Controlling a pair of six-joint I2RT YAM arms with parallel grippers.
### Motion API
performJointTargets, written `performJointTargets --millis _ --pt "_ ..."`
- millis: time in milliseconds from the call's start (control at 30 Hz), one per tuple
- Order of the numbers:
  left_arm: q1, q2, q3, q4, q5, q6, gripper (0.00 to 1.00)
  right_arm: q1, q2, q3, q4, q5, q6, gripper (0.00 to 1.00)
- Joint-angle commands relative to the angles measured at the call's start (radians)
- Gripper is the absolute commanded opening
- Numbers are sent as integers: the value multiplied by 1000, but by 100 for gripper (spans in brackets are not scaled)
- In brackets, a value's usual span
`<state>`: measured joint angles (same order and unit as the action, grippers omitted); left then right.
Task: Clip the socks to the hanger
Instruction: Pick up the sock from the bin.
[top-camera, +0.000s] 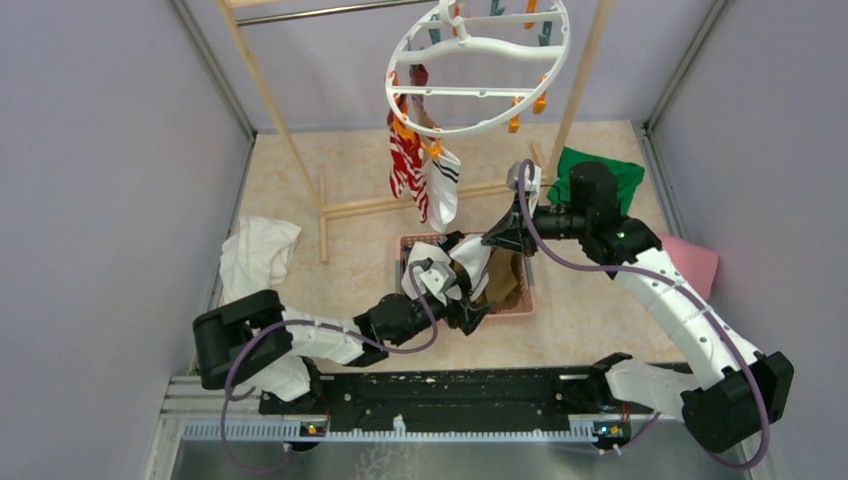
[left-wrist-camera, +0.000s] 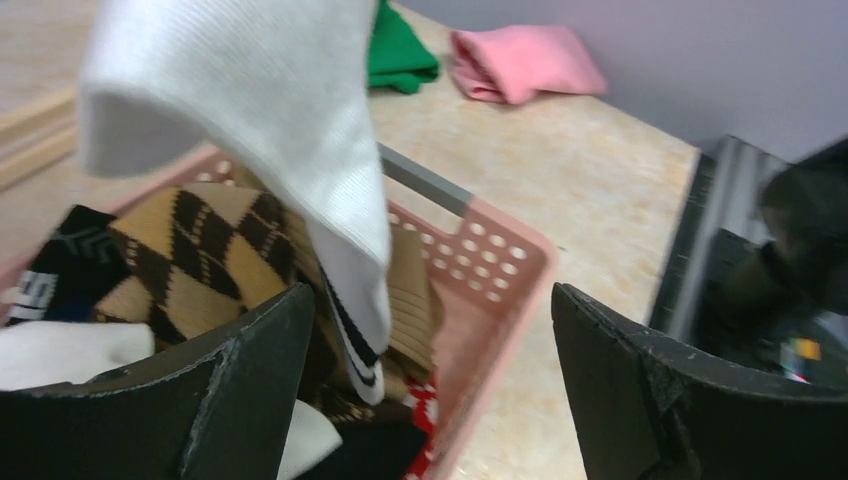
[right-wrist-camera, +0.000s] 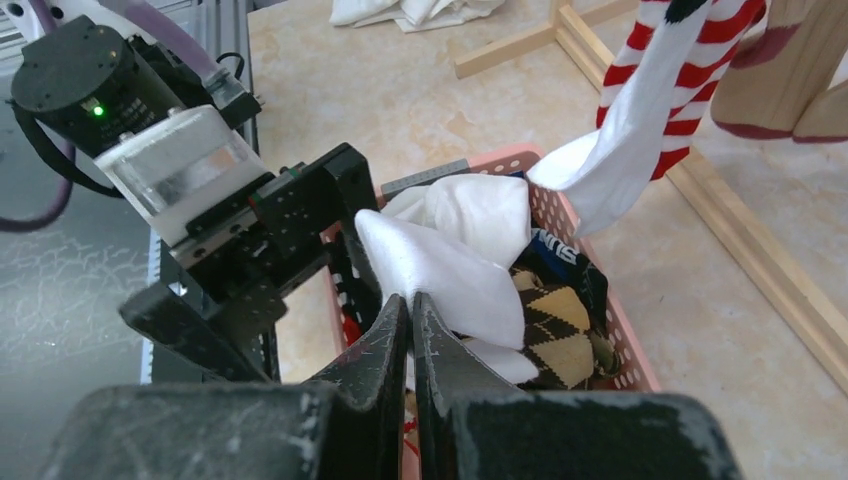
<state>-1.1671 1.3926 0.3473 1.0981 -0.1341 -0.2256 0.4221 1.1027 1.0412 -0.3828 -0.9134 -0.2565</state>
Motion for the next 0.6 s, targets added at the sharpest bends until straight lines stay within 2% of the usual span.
performJointTargets --millis 0,33,100,233,333,367,433,533,567 --pt "-9 85 75 139 -211 107 91 -9 -10 -11 69 -12 58 0" --pt "-9 98 79 153 -223 122 89 -9 -12 -12 72 -12 60 0" --pt "-8 123 82 194 -241 131 78 -9 -12 -14 76 -13 62 0" --pt "-8 147 84 242 -213 126 40 -10 -12 -20 84 -12 61 0" --pt "-8 110 67 235 -155 102 4 -10 -18 -26 85 -3 54 0" --pt "-8 85 57 231 -131 92 0 -11 -19 -27 83 3 51 0" --pt "-7 15 39 195 -93 47 0 -15 -24 -28 78 16 41 0" --pt "-3 -122 33 21 -34 -105 0 -30 -30 -27 71 49 33 0" --pt "0 -167 38 -44 -6 -149 0 -36 -32 -27 69 64 33 7"
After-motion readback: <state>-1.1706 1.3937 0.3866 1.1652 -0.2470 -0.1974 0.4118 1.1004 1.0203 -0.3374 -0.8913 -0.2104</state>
